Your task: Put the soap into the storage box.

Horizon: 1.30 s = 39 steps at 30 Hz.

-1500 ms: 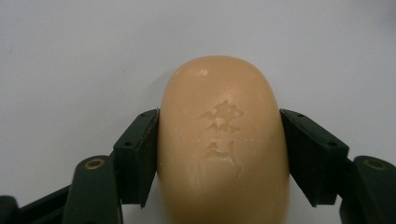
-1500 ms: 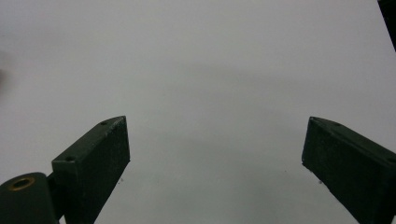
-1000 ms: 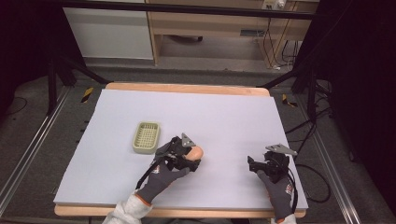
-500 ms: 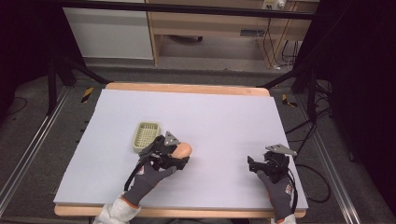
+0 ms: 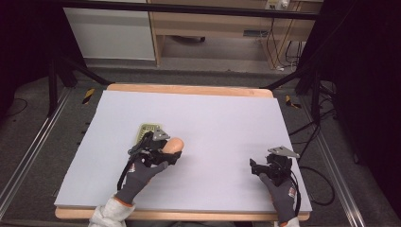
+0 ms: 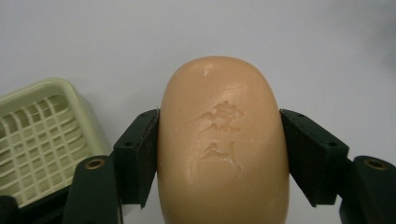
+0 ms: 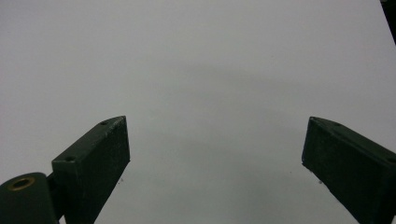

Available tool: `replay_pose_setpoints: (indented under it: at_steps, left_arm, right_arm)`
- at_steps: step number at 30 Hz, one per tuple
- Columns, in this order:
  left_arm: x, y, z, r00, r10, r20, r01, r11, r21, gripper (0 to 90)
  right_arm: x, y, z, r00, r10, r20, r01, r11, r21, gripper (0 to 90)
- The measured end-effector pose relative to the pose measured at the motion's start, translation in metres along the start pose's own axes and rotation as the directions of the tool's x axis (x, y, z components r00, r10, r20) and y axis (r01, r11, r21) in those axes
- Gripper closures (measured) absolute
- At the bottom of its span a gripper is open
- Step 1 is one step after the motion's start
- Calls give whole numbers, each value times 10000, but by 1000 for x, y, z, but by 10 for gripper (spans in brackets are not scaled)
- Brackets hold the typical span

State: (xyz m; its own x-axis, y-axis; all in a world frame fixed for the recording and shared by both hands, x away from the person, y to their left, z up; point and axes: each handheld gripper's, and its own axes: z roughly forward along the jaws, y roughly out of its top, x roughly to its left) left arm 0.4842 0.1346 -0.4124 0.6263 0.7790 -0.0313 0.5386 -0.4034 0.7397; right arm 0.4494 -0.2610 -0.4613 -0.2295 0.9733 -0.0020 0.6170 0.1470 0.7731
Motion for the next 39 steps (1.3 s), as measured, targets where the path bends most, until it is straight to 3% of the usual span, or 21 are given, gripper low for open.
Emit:
replay_pose_setpoints:
  at_steps: [15, 28, 39]
  left_arm:
    - [27, 2, -11, 9970, -644, -423, 631, 9975, -310, 318]
    - [48, 1, -20, 9907, -1124, -766, 1082, 9925, -561, 318]
    - [62, -2, -19, 9854, -1344, -1043, 1299, 9903, -488, 318]
  right_arm:
    - [1, 0, 1, 10000, 22, -14, -22, 10000, 38, 80]
    - [1, 0, 1, 10000, -12, -18, 12, 10000, 40, 80]
    - [1, 0, 2, 10000, -39, -5, 39, 10000, 32, 80]
